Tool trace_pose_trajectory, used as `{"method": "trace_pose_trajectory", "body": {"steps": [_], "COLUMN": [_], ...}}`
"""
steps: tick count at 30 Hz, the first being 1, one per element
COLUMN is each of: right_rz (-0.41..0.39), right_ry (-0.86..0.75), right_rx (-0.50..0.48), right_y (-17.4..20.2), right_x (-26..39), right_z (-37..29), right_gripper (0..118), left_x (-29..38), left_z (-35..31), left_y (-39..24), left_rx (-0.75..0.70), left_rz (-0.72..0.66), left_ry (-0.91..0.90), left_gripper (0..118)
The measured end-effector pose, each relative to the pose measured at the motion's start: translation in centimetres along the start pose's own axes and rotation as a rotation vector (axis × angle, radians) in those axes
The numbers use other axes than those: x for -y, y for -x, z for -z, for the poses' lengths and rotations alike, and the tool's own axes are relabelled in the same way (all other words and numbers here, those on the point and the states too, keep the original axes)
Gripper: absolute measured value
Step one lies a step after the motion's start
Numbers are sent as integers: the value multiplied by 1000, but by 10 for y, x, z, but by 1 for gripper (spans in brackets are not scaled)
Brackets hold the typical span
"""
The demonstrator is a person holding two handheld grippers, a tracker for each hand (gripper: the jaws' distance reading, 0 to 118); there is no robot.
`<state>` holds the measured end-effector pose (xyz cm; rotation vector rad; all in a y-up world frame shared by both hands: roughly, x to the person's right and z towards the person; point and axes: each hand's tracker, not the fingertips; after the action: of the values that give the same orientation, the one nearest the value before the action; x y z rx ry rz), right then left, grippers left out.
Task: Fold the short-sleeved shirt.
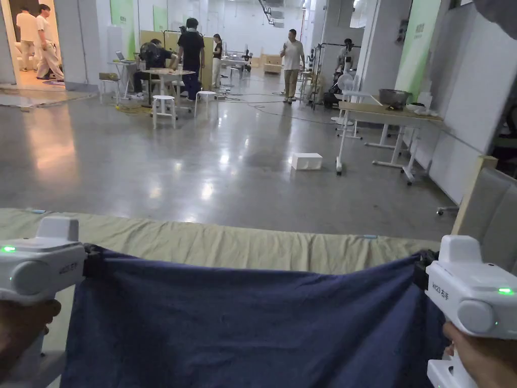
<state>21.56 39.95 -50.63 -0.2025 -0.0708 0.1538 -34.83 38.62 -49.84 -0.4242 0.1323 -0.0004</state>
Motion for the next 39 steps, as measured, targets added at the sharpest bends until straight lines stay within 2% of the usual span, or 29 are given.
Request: {"method": "trace_pose_trajectory", "body": {"steps": [1,2,4,14,22,28,34,39], "right_rz": [-32,-17,-45,-69,-87,-82,-117,-119], "right_ry": [-43,-31,-80,-122,-182,-248,-301,-267], "right_rx": [0,3,20,66,106,136,136,125], "right_y": [1,0,0,-2,11,6,-1,-3], "right_x": [-13,-21,-45,-133,-194,-236,-249,-223], "right_z": [-2,-3,-2,48,68,77,75,76], "right_gripper": [2,2,2,2,2,2,2,2], "left_x": [-13,-22,-46,-145,-205,-243,-264,-242], "left_z": [-5,-9,-13,13,36,39,35,33], "left_y": [2,2,3,5,-1,-3,-3,-5], "left_rx": [-2,-3,-8,-44,-73,-89,-92,-82], "left_rz": [0,-2,13,58,58,64,84,80], "left_ry": [-6,-26,-48,-118,-164,-226,-264,-246], "left_gripper": [5,5,5,5,5,5,5,5]}}
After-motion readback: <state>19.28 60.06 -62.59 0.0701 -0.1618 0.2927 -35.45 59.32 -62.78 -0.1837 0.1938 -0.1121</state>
